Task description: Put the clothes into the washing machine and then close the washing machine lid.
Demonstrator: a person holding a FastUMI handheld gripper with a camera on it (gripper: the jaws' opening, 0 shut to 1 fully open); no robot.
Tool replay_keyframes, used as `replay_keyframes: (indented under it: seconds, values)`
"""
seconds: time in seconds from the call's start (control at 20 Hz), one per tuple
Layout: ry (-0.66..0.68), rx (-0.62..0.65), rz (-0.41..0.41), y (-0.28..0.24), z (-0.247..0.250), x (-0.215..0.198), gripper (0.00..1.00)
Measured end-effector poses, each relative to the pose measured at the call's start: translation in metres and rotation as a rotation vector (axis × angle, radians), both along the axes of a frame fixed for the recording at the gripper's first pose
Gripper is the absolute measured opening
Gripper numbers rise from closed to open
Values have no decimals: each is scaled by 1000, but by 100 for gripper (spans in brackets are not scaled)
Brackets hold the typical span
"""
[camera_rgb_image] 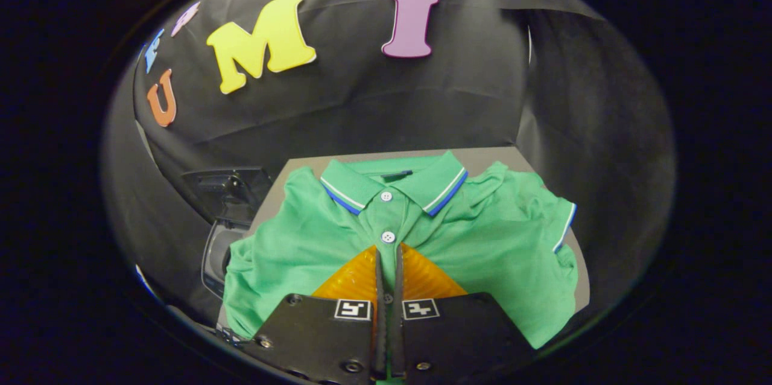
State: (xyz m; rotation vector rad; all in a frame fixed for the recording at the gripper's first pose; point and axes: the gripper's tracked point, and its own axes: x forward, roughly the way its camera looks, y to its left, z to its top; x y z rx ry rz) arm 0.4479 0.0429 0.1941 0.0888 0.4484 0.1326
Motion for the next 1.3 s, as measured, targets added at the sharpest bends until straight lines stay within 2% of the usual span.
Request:
replay_keyframes:
  seconds: [0.55,1.05,1.3]
  values:
    - [-229,60,22,55,89,-96,6]
    - [-419,50,121,146,180,-180,6]
    - [-465,53,177,202,205,-207,6]
